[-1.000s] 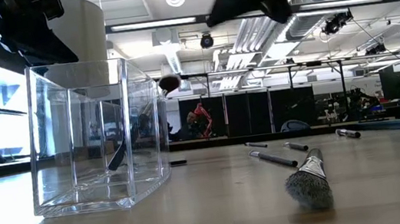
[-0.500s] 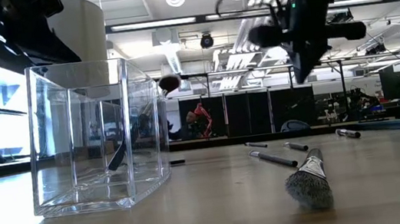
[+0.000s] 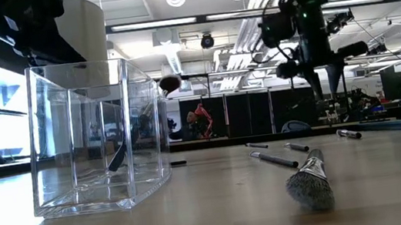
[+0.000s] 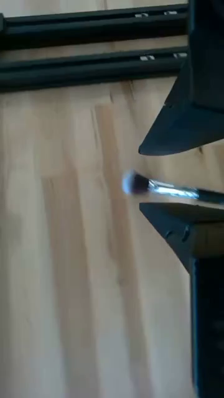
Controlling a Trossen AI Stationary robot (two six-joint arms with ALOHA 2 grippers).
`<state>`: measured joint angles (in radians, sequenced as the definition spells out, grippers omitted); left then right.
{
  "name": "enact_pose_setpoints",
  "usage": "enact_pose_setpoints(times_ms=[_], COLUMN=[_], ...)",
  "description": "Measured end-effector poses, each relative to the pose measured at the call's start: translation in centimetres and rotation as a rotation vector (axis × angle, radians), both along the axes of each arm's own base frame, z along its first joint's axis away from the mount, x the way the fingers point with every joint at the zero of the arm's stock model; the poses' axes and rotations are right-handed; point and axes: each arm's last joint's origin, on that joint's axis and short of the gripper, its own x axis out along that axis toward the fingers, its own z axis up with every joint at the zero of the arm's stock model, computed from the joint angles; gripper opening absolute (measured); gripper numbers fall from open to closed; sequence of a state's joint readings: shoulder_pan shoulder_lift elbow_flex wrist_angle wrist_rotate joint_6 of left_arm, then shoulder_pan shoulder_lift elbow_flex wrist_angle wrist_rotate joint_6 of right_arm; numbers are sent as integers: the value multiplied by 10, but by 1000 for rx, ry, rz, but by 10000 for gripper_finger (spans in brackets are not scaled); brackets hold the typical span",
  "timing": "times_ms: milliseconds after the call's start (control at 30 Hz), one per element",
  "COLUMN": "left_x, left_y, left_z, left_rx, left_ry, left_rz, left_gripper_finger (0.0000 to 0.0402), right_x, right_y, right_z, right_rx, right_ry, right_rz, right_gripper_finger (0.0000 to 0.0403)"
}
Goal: Put items in baskets/containers
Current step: Put the powder brush into the transparent organizer
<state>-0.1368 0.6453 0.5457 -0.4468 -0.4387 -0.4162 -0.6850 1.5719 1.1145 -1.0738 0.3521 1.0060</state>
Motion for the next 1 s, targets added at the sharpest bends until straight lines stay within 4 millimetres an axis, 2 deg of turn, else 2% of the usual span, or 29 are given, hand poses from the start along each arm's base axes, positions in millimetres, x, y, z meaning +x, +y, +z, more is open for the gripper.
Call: enact_pose_setpoints(times_ms=[167, 367, 600, 900, 1000], left_x=[0, 0, 0, -1, -2], left_y=[0, 1, 0, 0, 0], left_z=[0, 0, 0, -2, -3], left_rx=[-6, -39, -66, -72, -69], left_ry=[-7, -22, -27, 0, 6], left_rz=[20, 47, 49, 34, 38], left_gripper_finger=[0, 0, 0, 0, 0], right_x=[-21, -20, -16, -19, -21], right_y=[-31, -47, -51, -47, -42], right_z=[-10, -32, -59, -61, -70], right_rx=[90, 165, 254, 324, 357], right_ry=[-34, -52, 2, 31, 9], right_rz=[-34, -18, -26, -32, -43], right_gripper_finger=[133, 124, 118, 118, 119])
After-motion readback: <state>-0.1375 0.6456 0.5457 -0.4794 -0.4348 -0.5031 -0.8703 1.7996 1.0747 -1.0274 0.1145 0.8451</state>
